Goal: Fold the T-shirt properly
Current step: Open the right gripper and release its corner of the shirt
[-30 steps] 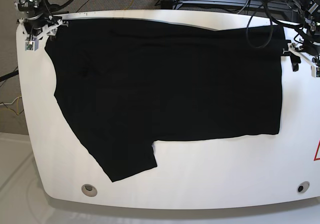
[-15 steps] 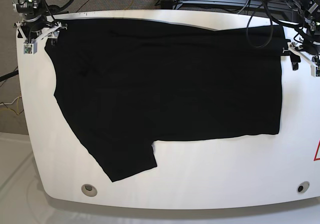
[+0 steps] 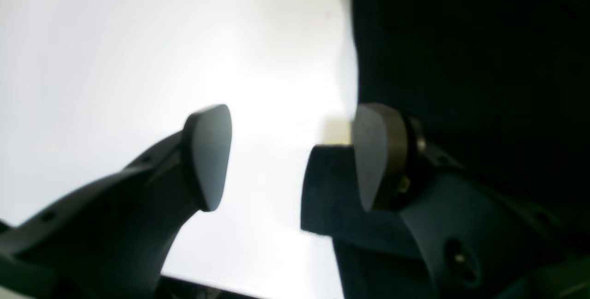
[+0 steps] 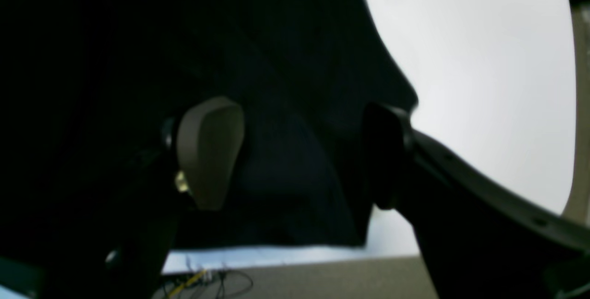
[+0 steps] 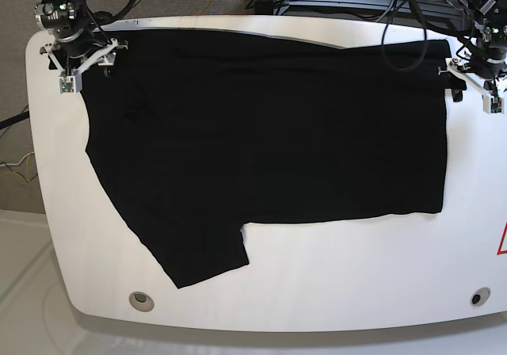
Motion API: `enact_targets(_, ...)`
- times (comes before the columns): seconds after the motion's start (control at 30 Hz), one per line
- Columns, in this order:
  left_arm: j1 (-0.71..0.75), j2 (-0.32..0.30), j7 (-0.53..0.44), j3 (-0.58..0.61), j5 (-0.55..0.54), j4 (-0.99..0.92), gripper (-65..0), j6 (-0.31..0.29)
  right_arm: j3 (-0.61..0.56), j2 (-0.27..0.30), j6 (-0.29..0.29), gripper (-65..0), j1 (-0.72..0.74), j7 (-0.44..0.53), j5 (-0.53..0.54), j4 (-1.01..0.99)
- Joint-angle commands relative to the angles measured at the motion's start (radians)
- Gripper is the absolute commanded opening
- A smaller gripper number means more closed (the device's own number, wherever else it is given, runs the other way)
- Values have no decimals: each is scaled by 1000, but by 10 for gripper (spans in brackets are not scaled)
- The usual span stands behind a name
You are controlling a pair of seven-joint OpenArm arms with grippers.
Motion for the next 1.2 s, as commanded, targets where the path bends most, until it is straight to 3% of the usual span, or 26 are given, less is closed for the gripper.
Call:
enact_targets(0.0,-9,-18,-26,10,-14,26,-258,1,-28,9,-2,-227,22,12,3,27)
enact_targets(1.0,3,-3,-26,13,-12,26,-258,1,-145,9,-2,-227,120,9,1,22)
enact_targets(1.17,3,-3,-26,13,-12,26,-258,1,-171,11,-2,-268,128,10,1,-11)
